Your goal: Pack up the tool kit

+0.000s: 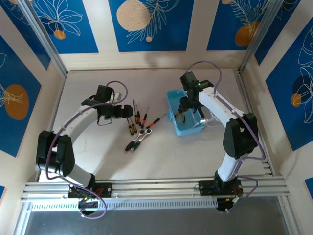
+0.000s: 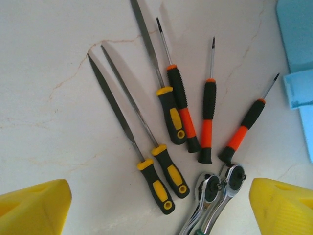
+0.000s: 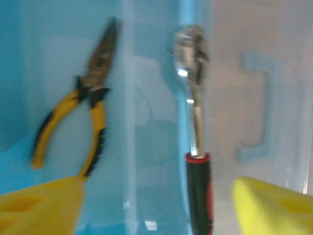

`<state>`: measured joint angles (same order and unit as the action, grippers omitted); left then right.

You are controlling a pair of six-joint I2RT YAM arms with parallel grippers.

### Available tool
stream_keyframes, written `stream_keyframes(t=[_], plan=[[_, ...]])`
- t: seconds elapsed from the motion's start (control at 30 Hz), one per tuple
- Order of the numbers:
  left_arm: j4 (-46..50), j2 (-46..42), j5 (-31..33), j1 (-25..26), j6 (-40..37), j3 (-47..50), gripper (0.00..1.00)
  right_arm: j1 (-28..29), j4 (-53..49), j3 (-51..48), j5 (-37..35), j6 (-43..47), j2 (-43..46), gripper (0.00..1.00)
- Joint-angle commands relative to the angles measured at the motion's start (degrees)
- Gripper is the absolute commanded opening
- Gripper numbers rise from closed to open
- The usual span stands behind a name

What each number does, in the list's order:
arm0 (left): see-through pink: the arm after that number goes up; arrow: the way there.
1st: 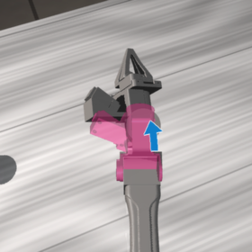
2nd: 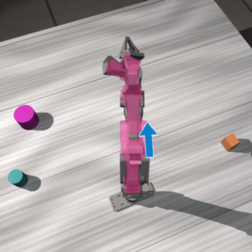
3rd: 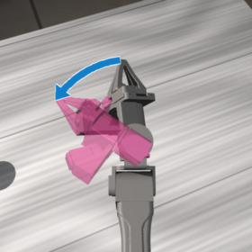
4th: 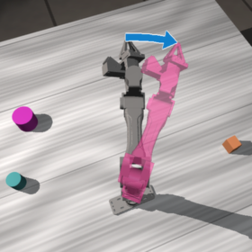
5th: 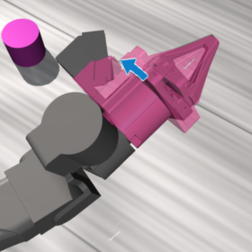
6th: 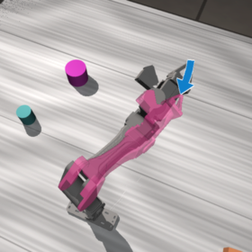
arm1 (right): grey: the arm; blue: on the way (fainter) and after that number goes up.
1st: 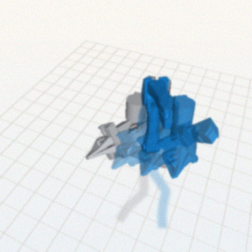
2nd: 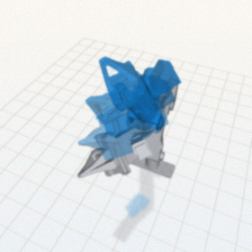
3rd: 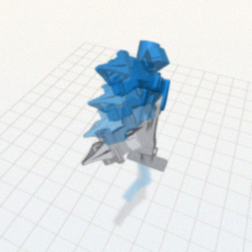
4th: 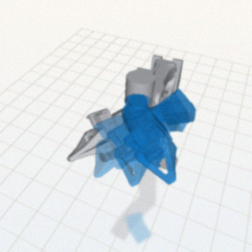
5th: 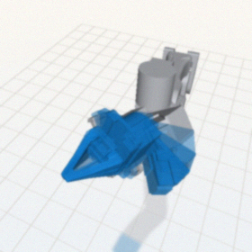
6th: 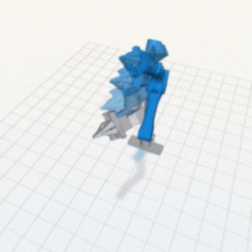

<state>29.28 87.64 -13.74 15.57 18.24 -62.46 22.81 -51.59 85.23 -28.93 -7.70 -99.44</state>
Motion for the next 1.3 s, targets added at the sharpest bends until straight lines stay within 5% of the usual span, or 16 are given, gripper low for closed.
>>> stream_keyframes(t=[0.0,0.13,0.43,1.0,1.27], plan=[[1.74,1.51,2.01,0.82,-1.34,0.88,0.87,1.63,3.02,-0.28,12.85,1.75,5.90,0.99],[1.89,4.40,2.83,1.95,-1.37,1.10,0.77,3.32,6.10,-2.30,19.47,1.66,7.88,0.99],[0.48,10.23,3.14,3.92,0.43,0.50,0.54,4.44,7.12,-3.80,21.40,0.51,6.80,0.99],[1.10,16.95,8.76,6.13,0.94,0.23,0.50,3.68,7.93,-5.18,22.42,-0.01,6.80,0.99],[1.39,18.34,9.43,6.14,0.66,-0.09,0.40,3.05,8.26,-5.66,22.95,-0.24,6.74,0.99]])
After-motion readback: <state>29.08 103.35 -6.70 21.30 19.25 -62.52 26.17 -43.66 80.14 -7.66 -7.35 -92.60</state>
